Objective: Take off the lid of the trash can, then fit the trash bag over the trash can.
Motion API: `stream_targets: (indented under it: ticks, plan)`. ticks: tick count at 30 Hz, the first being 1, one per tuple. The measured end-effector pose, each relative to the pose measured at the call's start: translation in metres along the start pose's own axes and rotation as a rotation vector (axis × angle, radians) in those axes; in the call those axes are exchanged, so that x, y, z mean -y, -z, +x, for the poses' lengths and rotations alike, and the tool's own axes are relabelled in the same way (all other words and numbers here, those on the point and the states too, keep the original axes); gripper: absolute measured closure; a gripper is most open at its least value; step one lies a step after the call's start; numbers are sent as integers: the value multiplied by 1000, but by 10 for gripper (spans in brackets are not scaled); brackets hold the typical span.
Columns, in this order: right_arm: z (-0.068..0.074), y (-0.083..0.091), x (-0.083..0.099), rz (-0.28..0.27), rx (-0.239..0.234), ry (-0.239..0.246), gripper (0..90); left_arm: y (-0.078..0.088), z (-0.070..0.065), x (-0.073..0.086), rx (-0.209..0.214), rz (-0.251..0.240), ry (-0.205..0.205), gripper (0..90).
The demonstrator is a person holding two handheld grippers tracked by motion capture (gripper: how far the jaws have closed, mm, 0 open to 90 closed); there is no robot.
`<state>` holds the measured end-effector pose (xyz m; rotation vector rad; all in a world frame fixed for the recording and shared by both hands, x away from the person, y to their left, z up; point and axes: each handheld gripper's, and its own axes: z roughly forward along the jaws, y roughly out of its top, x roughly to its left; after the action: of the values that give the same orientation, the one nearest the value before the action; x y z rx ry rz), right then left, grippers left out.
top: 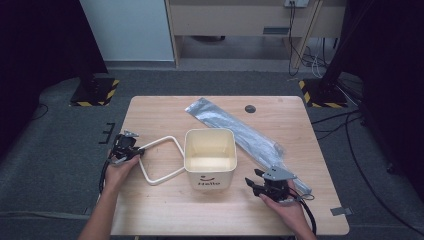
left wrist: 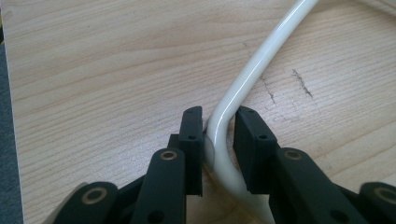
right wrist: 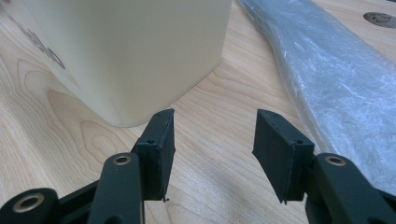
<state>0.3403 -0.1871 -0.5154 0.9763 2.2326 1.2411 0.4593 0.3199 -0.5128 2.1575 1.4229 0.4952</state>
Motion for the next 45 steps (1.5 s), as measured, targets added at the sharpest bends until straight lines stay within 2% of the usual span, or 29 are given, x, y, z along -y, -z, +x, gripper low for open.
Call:
stream_targets:
  ticks: [4, 5, 8, 10, 13, 14, 17, 18, 20, 25, 27, 28, 31, 35, 36, 39, 40, 41, 42, 43, 45]
  plan:
    - [-1, 1, 0, 2, -1, -3, 475, 0, 1, 0, -2, -3, 3, 689]
    - [-1, 1, 0, 3, 2, -5, 466, 0, 1, 0, -3, -4, 3, 641]
    - [-2, 1, 0, 8, 3, -5, 452, 0, 0, 0, -15, 0, 1, 606]
    - [-3, 1, 0, 12, 1, -6, 419, 2, -1, 0, -24, -7, 0, 511]
    - [-3, 1, 0, 18, 4, -13, 399, 11, -4, -3, -23, -50, 0, 470]
    - [-4, 2, -1, 19, 9, -15, 377, 17, -8, -5, -16, -75, -15, 422]
    - [-5, 3, -2, 19, 16, -24, 343, 23, -12, -6, -7, -92, -22, 365]
    - [-4, 5, -4, 26, 28, -14, 310, 26, -14, -7, -2, -98, -24, 304]
    - [-4, 5, -5, 33, 29, -12, 294, 35, -18, -9, 14, -117, -30, 280]
    - [-5, 2, -5, 65, 36, -21, 250, 53, -29, -13, 51, -181, -44, 153]
    - [-6, 1, -8, 71, 45, -24, 229, 62, -38, -14, 81, -218, -50, 92]
    - [-7, 1, -9, 68, 48, -22, 220, 62, -38, -14, 81, -218, -50, 82]
    - [-11, 2, -14, 69, 56, -32, 192, 67, -51, -14, 120, -234, -82, 61]
    - [-17, 4, -20, 66, 76, -30, 188, 69, -60, -15, 142, -248, -105, 58]
    - [-21, 5, -27, 65, 82, -29, 169, 70, -62, -15, 144, -250, -115, 58]
    - [-26, 2, -35, 61, 97, -20, 153, 72, -69, -14, 155, -264, -120, 58]
    - [-34, -7, -45, 78, 106, -24, 141, 72, -72, -13, 159, -270, -120, 58]
    - [-34, -7, -45, 78, 106, -24, 141, 72, -73, -13, 161, -273, -119, 58]
    - [-40, -19, -52, 97, 116, -26, 158, 72, -75, -12, 165, -278, -118, 59]
    - [-40, -19, -52, 97, 116, -26, 158, 72, -76, -12, 170, -285, -111, 59]
    - [-46, -37, -60, 120, 117, -16, 175, 72, -78, -11, 173, -293, -103, 62]
